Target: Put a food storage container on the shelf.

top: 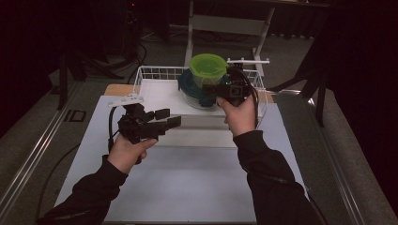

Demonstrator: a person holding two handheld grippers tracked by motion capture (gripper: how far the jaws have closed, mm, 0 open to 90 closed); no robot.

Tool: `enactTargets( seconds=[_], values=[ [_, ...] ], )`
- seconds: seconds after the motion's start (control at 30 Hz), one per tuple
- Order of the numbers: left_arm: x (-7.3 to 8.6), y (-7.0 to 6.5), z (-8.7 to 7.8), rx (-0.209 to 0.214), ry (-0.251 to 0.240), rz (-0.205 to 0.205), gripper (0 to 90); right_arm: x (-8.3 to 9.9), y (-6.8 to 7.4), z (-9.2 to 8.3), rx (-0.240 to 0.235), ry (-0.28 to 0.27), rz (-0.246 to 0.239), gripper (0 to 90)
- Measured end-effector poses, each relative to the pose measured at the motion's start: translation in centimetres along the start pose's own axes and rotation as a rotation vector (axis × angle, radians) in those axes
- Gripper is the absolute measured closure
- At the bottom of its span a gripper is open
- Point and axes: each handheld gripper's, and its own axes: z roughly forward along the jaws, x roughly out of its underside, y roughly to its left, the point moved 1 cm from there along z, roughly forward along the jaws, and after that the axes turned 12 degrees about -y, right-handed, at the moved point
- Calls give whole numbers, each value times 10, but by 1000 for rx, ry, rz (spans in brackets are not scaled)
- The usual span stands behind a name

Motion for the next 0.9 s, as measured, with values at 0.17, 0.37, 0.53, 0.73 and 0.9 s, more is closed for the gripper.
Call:
enactTargets(
  seconds=[0.17, 0.37, 0.53, 0.73, 0.9],
  values=[
    [2, -3, 1, 12, 1, 12, 386, 2, -1, -1, -13, 1, 11, 898],
    [8, -5, -2, 33, -19, 19, 370, 14, 5, -16, -59, -11, -6, 853],
    [15, -7, -5, 93, -36, 56, 271, 29, 14, -31, -89, -32, -67, 722],
    [20, -16, -6, 131, -64, 142, 141, 48, 19, -41, -128, -79, -129, 438],
    [26, -22, -7, 142, -61, 181, 0, 62, 18, -48, -161, -141, -177, 243]
  ],
)
